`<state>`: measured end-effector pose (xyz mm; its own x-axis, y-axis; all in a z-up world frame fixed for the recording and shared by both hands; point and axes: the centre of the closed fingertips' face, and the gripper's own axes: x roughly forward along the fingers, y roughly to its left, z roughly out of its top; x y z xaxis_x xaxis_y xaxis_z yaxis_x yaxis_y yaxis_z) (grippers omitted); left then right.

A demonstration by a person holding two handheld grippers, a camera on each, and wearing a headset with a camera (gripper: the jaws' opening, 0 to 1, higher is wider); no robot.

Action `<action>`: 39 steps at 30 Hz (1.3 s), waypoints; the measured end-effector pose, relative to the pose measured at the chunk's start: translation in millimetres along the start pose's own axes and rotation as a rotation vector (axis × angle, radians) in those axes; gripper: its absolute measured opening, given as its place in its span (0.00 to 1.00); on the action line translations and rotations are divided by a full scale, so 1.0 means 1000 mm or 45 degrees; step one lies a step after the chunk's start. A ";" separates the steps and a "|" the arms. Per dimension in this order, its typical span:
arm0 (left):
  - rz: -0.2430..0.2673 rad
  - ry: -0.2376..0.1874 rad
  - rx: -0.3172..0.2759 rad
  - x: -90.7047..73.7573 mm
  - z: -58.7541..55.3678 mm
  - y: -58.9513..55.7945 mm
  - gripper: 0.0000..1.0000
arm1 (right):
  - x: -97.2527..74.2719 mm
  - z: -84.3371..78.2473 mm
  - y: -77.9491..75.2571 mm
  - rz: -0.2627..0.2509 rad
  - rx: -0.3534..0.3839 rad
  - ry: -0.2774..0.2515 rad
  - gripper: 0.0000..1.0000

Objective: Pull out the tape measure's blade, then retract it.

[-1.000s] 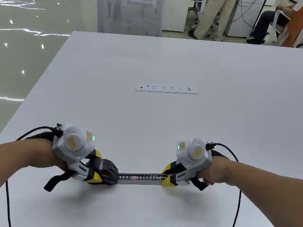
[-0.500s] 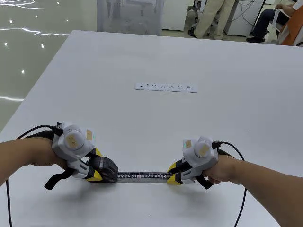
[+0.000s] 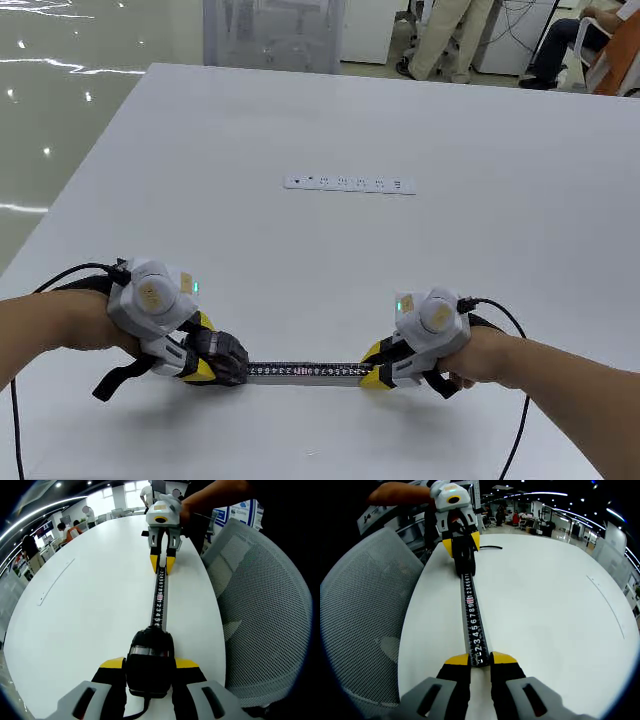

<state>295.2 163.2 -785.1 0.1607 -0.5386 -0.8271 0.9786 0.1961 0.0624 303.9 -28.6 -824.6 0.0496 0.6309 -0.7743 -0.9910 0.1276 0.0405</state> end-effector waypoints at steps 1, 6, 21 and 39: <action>0.001 0.000 0.000 0.000 0.000 0.000 0.31 | -0.001 -0.001 -0.001 -0.003 0.003 0.000 0.13; 0.006 -0.002 -0.004 0.000 0.000 0.000 0.31 | -0.007 -0.009 -0.002 -0.009 0.009 0.006 0.13; 0.013 0.000 -0.012 0.001 -0.001 0.000 0.31 | -0.014 -0.019 -0.003 -0.028 0.041 -0.005 0.13; 0.012 0.000 -0.017 0.000 -0.002 0.001 0.32 | -0.029 -0.035 -0.007 -0.038 0.058 0.013 0.13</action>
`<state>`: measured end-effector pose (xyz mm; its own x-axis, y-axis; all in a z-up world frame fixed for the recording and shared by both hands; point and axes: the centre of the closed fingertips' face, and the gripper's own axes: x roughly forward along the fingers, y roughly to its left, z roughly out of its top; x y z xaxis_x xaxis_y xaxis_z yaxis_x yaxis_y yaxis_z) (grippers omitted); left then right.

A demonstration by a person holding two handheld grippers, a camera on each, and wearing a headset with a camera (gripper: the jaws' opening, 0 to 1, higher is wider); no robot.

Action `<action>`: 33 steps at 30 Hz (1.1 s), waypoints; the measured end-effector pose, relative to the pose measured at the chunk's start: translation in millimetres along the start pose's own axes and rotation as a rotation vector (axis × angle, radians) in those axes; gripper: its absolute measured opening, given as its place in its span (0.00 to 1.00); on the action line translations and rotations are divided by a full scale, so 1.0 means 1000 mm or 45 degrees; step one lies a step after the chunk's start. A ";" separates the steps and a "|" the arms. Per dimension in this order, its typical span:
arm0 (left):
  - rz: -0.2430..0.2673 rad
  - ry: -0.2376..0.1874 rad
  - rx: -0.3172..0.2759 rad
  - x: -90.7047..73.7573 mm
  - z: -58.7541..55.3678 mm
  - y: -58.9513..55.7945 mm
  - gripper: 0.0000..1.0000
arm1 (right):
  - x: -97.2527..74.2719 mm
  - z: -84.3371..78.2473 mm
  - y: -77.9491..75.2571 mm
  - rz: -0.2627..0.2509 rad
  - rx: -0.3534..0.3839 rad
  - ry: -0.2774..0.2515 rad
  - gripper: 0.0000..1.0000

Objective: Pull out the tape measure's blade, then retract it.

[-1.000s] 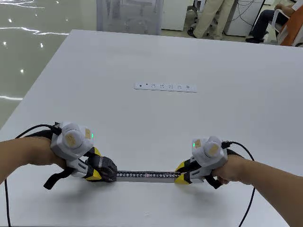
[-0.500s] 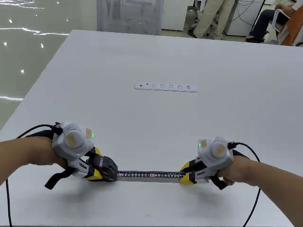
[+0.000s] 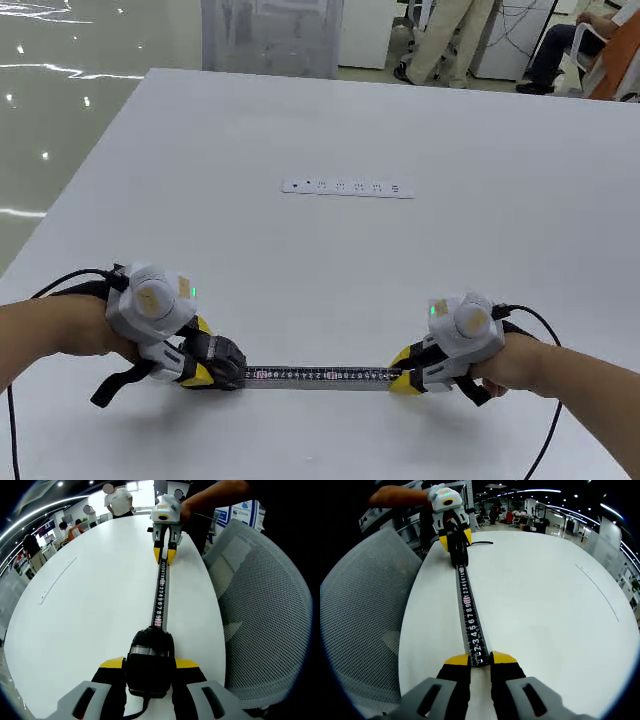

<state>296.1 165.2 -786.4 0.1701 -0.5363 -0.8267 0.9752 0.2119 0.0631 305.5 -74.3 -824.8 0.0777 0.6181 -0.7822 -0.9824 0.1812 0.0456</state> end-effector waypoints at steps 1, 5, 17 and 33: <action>0.000 -0.001 -0.001 0.000 0.000 0.000 0.32 | -0.001 0.000 -0.001 -0.002 0.003 -0.001 0.13; -0.001 0.000 -0.001 0.000 0.001 -0.001 0.32 | -0.004 -0.003 0.000 -0.001 0.007 0.005 0.13; 0.002 -0.005 -0.008 0.000 0.001 -0.001 0.32 | -0.010 -0.009 -0.002 -0.005 0.024 0.007 0.13; 0.002 -0.022 -0.023 0.001 0.001 0.000 0.32 | -0.010 -0.012 -0.003 -0.010 0.040 0.011 0.13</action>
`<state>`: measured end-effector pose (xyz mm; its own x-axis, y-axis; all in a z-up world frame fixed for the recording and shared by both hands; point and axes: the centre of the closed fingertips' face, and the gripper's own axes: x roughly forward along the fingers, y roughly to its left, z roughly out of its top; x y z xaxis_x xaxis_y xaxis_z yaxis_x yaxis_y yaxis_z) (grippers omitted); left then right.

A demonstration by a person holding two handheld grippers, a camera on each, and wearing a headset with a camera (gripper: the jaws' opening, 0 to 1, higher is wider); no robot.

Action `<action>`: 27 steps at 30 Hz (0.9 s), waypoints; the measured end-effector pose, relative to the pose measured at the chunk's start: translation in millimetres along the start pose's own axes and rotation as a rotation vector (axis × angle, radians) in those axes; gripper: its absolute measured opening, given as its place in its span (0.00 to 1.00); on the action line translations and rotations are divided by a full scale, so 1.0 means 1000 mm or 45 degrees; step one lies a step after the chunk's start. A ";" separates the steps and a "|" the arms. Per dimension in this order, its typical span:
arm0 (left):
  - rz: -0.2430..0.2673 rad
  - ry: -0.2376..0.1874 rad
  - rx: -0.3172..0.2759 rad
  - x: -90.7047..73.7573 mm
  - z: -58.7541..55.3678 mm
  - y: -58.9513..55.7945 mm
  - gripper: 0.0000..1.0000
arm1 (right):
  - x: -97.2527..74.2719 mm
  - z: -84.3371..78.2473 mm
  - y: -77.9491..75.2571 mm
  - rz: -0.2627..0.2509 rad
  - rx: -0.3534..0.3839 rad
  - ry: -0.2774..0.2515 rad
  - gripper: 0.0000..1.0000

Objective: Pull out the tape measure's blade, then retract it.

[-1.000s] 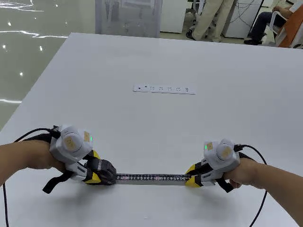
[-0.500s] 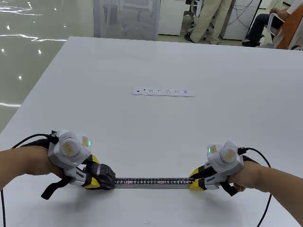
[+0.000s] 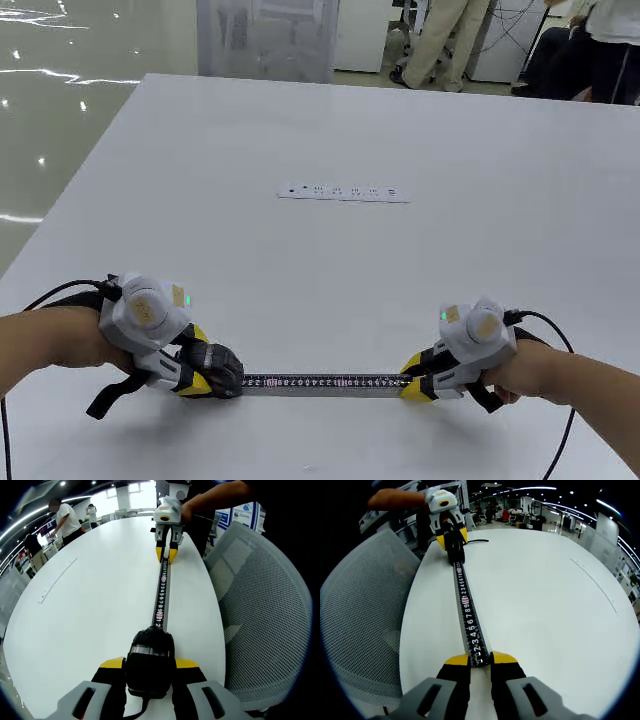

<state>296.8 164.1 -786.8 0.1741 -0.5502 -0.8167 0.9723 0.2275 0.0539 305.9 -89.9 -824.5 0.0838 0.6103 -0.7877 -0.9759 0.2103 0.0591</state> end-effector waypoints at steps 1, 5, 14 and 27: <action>0.000 -0.001 -0.001 0.000 0.000 0.000 0.32 | 0.000 0.000 0.000 0.000 -0.002 0.001 0.13; -0.002 0.003 0.006 0.001 0.001 0.000 0.32 | 0.001 0.001 0.000 -0.002 -0.003 0.005 0.14; 0.017 -0.028 -0.003 0.000 0.004 -0.001 0.32 | 0.002 0.003 0.001 0.005 -0.003 0.037 0.15; 0.066 -0.072 -0.075 -0.002 0.002 0.004 0.36 | 0.003 0.004 -0.003 -0.086 0.011 0.059 0.17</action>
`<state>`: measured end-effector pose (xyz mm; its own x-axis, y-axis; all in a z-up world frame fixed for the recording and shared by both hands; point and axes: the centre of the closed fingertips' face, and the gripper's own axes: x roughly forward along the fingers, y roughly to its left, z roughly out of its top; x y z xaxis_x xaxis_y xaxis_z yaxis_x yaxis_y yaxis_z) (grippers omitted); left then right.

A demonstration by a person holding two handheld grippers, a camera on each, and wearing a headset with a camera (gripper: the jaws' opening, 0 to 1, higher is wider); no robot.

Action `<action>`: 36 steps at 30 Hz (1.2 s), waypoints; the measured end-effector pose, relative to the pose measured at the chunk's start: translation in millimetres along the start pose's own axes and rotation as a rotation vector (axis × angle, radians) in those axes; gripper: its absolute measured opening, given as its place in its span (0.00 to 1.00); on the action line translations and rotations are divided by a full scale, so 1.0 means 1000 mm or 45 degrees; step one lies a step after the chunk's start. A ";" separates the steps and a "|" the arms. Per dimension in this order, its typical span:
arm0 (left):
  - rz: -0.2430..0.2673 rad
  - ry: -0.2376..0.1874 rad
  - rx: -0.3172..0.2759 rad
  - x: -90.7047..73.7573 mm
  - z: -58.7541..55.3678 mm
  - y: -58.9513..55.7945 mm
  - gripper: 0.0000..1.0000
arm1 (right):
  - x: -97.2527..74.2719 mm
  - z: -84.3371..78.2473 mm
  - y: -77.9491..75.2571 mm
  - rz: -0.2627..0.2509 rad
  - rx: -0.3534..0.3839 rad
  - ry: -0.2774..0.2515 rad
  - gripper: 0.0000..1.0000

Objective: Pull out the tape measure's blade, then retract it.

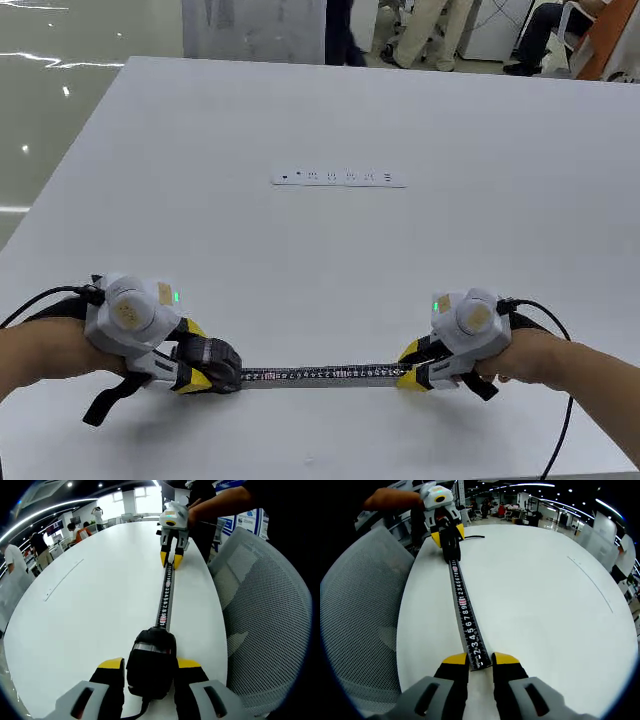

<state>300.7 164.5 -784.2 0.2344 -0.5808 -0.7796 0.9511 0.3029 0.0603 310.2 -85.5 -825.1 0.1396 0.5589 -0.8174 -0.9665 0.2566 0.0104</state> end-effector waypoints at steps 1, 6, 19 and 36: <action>0.021 -0.008 -0.014 -0.001 0.000 0.001 0.37 | -0.001 0.000 -0.001 -0.017 0.016 0.000 0.19; 0.137 -0.084 -0.162 -0.009 0.001 0.004 0.41 | -0.012 0.011 -0.007 -0.096 0.151 -0.120 0.31; 0.532 -0.459 -0.608 -0.077 -0.009 0.042 0.82 | -0.062 0.007 -0.019 -0.437 0.313 -0.346 0.53; 0.638 -0.533 -0.782 -0.111 -0.053 0.013 1.00 | -0.120 -0.039 -0.001 -0.679 0.581 -0.476 0.98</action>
<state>276.1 272.5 -730.2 0.7615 -0.4635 -0.4530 0.4704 0.8761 -0.1057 285.9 -183.9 -749.1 0.6998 0.4764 -0.5323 -0.5764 0.8168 -0.0267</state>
